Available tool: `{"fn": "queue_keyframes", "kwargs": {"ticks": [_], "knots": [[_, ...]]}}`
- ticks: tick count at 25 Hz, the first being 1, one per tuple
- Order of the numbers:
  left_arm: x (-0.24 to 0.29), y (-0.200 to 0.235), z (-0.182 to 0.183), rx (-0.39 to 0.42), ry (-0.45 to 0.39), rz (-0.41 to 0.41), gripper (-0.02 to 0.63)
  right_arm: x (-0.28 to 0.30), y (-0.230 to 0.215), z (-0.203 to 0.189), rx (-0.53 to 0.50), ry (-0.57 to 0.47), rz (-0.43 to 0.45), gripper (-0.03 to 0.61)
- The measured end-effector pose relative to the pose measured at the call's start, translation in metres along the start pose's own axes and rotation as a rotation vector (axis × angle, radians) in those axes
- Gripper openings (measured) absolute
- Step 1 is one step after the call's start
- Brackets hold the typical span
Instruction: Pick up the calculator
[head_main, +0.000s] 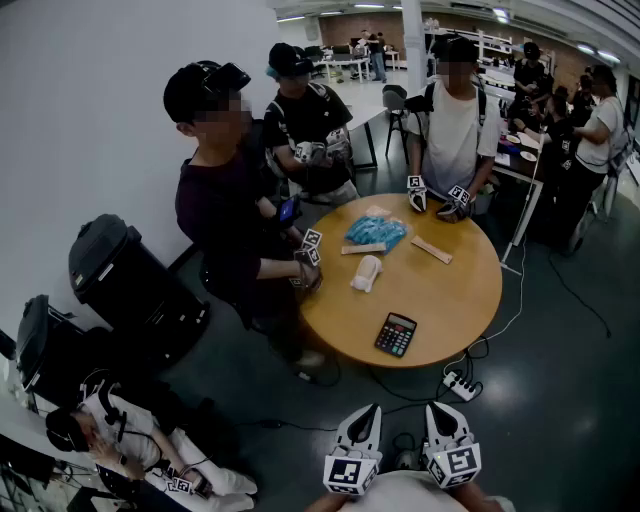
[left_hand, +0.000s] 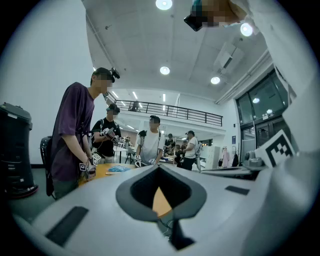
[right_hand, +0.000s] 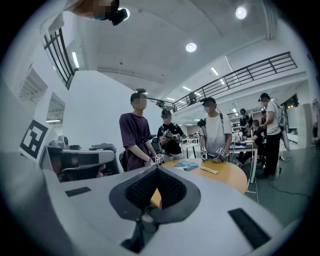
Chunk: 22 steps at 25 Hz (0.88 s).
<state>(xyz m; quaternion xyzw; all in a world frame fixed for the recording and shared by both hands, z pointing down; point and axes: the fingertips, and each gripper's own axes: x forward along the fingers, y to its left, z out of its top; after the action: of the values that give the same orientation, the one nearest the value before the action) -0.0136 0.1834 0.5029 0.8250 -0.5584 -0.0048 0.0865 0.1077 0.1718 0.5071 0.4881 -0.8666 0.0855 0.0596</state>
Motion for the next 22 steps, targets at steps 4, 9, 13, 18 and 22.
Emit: {"fn": "queue_keyframes", "kwargs": {"ticks": [4, 9, 13, 18, 22], "knots": [[0.005, 0.007, 0.012, 0.000, -0.025, -0.001, 0.006, 0.009, 0.001, 0.004, -0.002, -0.012, 0.005, 0.014], [0.005, 0.009, 0.008, -0.012, -0.018, 0.001, 0.006, 0.011, 0.004, 0.004, -0.015, -0.006, 0.017, 0.014], [0.009, 0.009, 0.011, -0.006, -0.026, -0.003, 0.006, 0.013, 0.001, 0.004, -0.016, -0.009, 0.015, 0.014], [0.009, 0.013, 0.010, -0.010, -0.028, -0.001, 0.006, 0.017, 0.005, 0.004, -0.020, -0.007, 0.028, 0.014], [0.007, 0.013, 0.010, -0.015, -0.028, 0.001, 0.006, 0.015, 0.008, 0.005, -0.009, -0.010, 0.038, 0.014]]}}
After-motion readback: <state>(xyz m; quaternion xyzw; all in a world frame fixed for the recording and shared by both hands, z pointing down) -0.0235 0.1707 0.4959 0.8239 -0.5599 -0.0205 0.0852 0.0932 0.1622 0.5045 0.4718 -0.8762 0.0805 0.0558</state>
